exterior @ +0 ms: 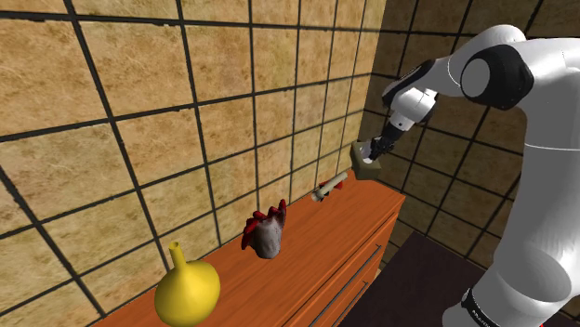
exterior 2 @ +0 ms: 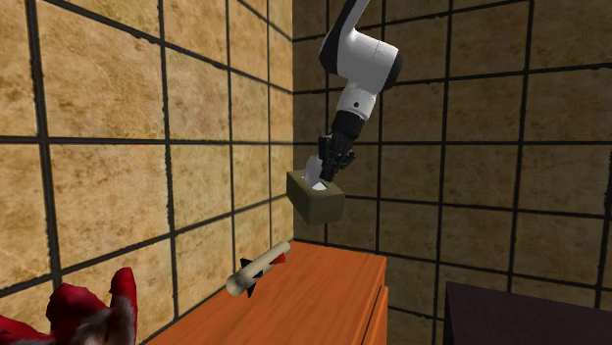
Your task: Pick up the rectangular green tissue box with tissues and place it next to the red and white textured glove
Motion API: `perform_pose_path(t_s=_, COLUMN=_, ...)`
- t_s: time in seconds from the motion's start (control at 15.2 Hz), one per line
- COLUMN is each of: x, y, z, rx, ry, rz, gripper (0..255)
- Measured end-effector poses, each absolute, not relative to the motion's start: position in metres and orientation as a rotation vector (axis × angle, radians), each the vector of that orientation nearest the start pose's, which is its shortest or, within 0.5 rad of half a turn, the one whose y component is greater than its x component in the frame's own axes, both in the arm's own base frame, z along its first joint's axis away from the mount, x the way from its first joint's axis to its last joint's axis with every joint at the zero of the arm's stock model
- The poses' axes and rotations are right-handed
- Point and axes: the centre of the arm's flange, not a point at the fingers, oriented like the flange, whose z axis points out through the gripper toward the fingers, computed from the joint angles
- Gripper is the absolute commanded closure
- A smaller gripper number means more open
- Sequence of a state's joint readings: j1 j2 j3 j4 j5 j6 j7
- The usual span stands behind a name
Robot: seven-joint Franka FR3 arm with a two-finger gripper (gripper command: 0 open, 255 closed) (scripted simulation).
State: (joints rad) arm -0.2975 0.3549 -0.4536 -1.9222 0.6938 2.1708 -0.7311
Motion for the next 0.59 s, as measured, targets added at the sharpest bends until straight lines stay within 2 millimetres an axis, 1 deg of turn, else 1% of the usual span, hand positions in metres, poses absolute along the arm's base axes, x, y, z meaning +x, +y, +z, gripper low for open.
perform_pose_path(t_s=0.33, x=0.476, y=-0.391, z=0.347, rx=-2.735, ry=0.576, rz=-0.341, gripper=255)
perform_pose_path(t_s=0.59, x=0.476, y=-0.39, z=0.371, rx=-2.735, ry=0.576, rz=-0.342, gripper=255)
